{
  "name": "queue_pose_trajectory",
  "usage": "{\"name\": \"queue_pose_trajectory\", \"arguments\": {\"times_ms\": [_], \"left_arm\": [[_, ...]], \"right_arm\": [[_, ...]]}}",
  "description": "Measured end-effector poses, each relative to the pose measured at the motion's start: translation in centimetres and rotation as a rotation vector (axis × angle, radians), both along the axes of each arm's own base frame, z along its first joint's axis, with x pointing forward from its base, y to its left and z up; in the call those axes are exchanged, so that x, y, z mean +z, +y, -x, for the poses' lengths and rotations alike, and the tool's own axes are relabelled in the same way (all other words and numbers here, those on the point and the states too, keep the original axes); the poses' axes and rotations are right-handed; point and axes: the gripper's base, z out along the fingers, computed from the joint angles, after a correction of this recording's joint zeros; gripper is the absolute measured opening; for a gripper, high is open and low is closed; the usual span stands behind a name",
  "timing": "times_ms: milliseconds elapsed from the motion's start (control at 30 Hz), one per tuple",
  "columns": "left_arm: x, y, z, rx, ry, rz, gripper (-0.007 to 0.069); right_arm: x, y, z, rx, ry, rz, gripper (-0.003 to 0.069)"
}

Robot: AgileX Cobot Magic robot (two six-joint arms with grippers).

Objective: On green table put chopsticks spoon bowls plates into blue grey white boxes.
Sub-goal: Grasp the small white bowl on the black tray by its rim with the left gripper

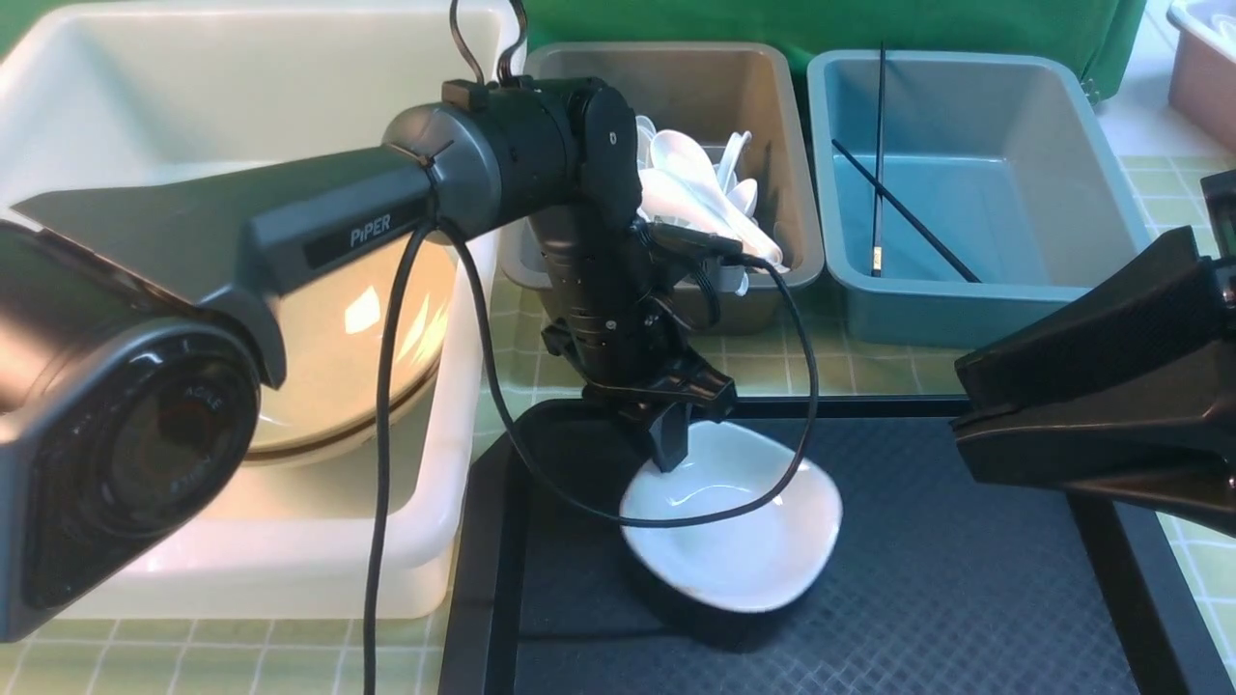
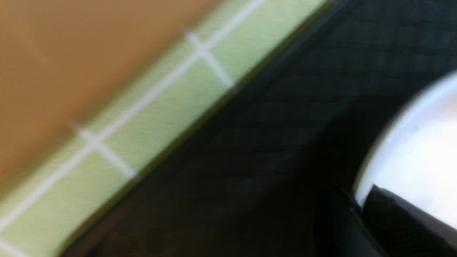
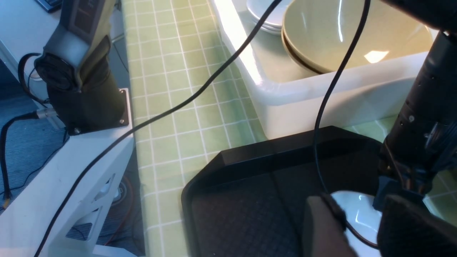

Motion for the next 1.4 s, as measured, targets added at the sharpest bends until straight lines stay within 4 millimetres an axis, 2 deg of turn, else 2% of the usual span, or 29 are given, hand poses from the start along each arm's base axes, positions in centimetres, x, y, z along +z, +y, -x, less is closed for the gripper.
{"name": "queue_pose_trajectory", "arguments": {"times_ms": [333, 567, 867, 1133, 1300, 1400], "left_arm": [[0.4, -0.3, 0.1, 0.003, 0.027, 0.075, 0.0017], [1.4, 1.1, -0.7, 0.048, 0.025, 0.125, 0.0016], [-0.9, 0.4, -0.3, 0.036, 0.083, 0.102, 0.0016], [-1.1, 0.4, -0.3, 0.053, 0.094, 0.102, 0.0022], [-1.1, 0.4, -0.2, 0.068, 0.100, 0.099, 0.0096], [-1.2, 0.4, -0.3, 0.071, 0.101, 0.098, 0.0190]], "right_arm": [[0.0, 0.0, 0.0, 0.000, 0.000, 0.000, 0.0235], [0.0, 0.0, 0.0, 0.001, 0.001, 0.000, 0.0235], [0.0, 0.0, 0.0, 0.001, 0.001, 0.000, 0.0235], [0.0, 0.0, 0.0, 0.002, -0.002, 0.001, 0.0235], [0.0, 0.0, 0.0, 0.003, -0.002, 0.001, 0.0235], [0.0, 0.0, 0.0, 0.003, -0.002, 0.001, 0.0235]]}}
